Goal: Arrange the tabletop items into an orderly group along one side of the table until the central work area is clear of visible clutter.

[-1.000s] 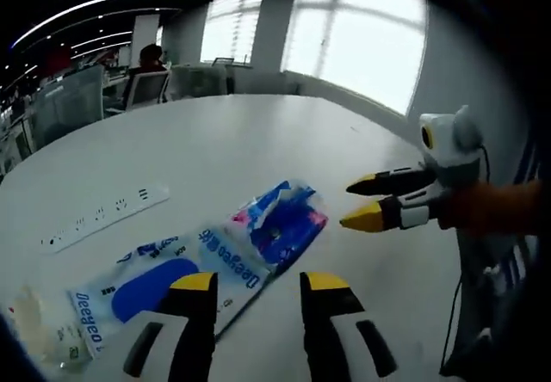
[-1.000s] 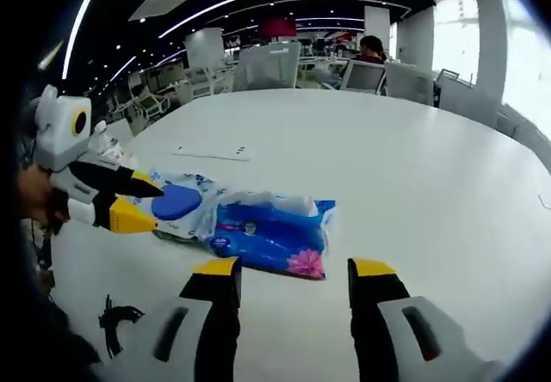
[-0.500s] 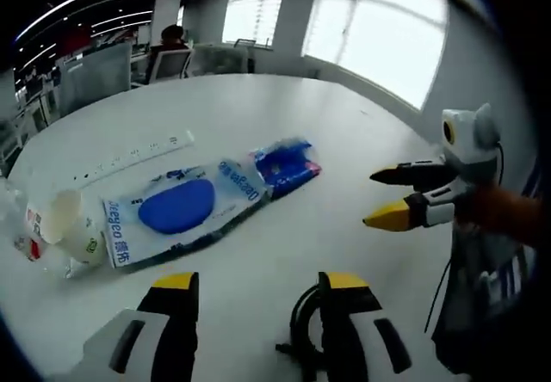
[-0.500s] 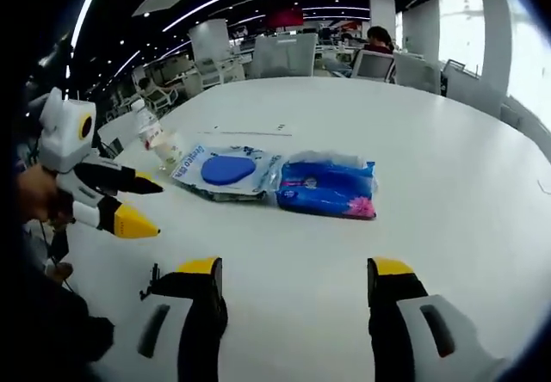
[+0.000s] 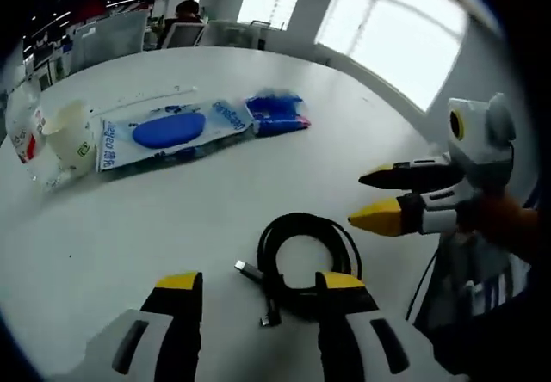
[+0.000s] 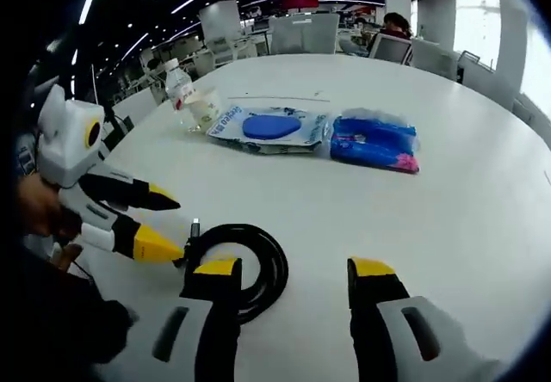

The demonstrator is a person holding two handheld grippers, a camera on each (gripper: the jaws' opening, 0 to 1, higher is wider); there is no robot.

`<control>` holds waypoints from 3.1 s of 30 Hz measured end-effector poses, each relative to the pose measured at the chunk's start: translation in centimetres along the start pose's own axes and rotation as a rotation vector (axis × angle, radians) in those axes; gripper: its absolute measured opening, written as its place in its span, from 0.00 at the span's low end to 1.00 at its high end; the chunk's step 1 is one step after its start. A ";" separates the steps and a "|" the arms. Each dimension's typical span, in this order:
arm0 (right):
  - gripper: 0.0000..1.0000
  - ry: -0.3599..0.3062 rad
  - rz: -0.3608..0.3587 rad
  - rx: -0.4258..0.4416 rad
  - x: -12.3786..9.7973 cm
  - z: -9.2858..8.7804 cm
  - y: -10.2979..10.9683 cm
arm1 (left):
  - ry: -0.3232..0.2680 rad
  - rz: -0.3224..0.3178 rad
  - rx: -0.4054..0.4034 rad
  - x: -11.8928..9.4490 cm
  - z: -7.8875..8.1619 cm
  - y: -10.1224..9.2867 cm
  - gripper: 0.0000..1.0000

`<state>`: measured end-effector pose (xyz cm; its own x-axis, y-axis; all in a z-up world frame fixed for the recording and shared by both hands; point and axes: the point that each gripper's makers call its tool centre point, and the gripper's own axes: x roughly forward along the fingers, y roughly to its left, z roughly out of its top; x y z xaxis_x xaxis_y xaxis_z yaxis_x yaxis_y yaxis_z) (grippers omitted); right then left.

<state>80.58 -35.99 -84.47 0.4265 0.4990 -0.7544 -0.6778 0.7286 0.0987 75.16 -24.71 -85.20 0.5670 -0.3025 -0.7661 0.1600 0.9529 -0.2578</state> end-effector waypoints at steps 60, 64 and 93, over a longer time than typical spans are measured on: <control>0.02 -0.165 -0.179 0.285 -1.5 2.8 -1.3 | -0.104 -0.109 -0.071 0.8 4.5 -2.6 0.09; 0.02 -0.186 -0.186 0.293 -1.6 3.7 -2.0 | -0.116 -0.109 -0.062 1.1 5.8 -2.6 0.09; 0.03 -0.143 -0.170 0.203 4.5 6.6 -6.6 | -0.051 -0.064 -0.146 7.1 9.4 -0.1 0.09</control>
<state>90.89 -35.45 -84.25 0.6129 0.4125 -0.6739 -0.4622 0.8789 0.1175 86.81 -26.76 -85.08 0.6001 -0.3576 -0.7156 0.0800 0.9169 -0.3911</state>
